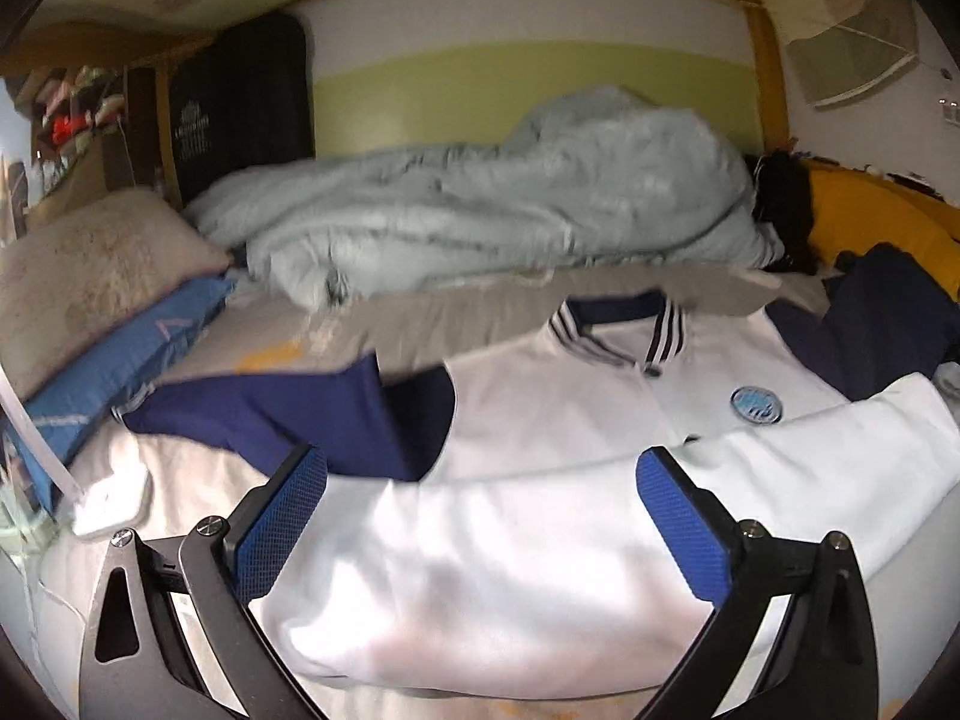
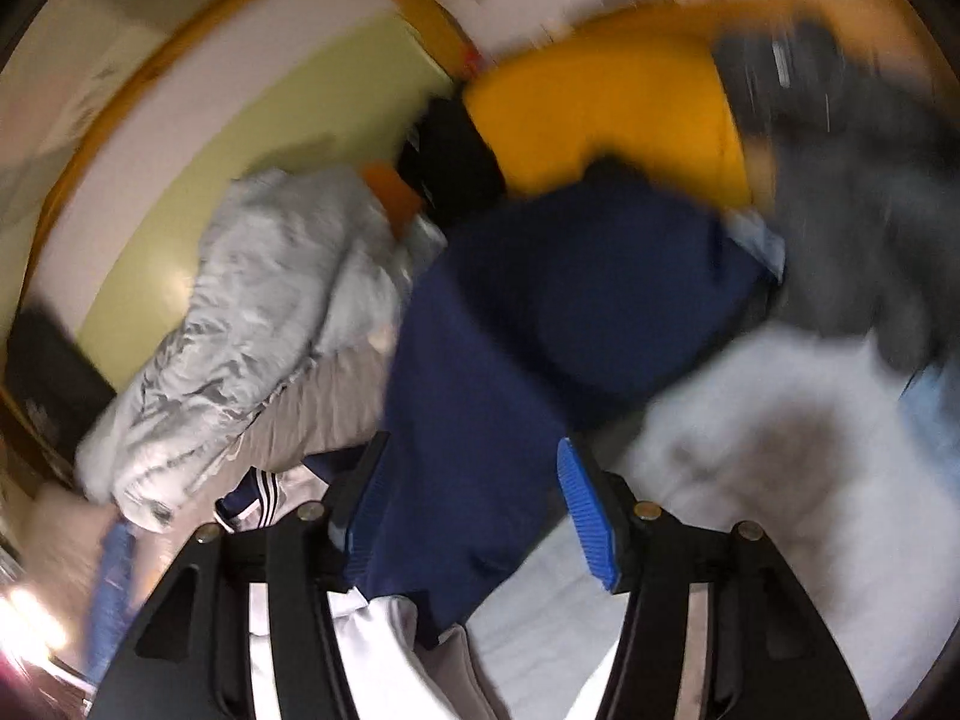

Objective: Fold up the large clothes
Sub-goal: 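Grasp the navy shoulder of the other sleeve with the right tool and fold it inward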

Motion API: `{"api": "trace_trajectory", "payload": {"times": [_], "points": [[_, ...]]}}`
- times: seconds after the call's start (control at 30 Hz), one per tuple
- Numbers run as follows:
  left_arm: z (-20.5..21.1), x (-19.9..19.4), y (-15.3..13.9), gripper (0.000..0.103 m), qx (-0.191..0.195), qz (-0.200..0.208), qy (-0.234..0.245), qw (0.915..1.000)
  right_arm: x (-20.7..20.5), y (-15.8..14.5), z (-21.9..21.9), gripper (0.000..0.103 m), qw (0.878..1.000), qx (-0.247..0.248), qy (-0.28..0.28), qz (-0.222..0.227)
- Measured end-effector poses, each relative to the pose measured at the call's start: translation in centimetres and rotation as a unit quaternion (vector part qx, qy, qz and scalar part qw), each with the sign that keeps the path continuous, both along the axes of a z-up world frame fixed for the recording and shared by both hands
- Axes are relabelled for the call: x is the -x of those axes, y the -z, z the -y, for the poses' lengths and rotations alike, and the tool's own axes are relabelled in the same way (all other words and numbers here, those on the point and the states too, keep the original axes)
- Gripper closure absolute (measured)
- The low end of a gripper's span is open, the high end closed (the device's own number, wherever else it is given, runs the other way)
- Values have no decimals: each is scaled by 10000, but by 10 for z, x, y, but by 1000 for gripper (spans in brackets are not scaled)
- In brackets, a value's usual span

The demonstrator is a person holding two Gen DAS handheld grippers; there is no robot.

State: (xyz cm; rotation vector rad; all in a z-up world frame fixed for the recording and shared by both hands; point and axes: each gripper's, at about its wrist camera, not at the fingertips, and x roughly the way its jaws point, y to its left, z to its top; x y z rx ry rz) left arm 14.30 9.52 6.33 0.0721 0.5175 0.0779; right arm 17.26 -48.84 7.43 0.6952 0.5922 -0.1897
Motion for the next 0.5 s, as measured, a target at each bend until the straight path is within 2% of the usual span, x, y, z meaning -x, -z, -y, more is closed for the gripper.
{"api": "trace_trajectory", "payload": {"times": [0.07, 0.13, 0.23, 0.27, 0.3, 0.33, 0.37, 0.43, 0.5], "points": [[-4, -9, 9, 0, 202, -151, 18, 9997, -13, 21, 14, 52, 9992, -357, -73, -152], [-5, -16, 15, 0, 357, -273, 67, 9990, -21, 34, 21, 55, 9989, -364, 12, -295], [-4, -17, 19, 0, 313, -260, 62, 9992, -27, 40, 28, 72, 9992, -392, 47, -115], [-4, -16, 20, 2, 285, -257, 78, 9992, -29, 38, 28, 80, 9995, -306, 27, 17], [-3, -15, 20, 3, 271, -258, 123, 9992, -32, 35, 25, 85, 9998, -110, 14, 138], [-3, -13, 20, 9, 284, -261, 174, 9991, -37, 33, 21, 94, 9998, 66, -33, 181], [-3, -12, 19, 13, 303, -263, 221, 9990, -41, 30, 17, 100, 9993, 281, -120, 216], [-3, -8, 15, 17, 303, -215, 248, 9990, -45, 24, 6, 100, 9968, 752, -89, 242], [-2, -4, 11, 18, 290, -140, 247, 9992, -40, 11, -15, 100, 9929, 1050, -264, 489]]}}
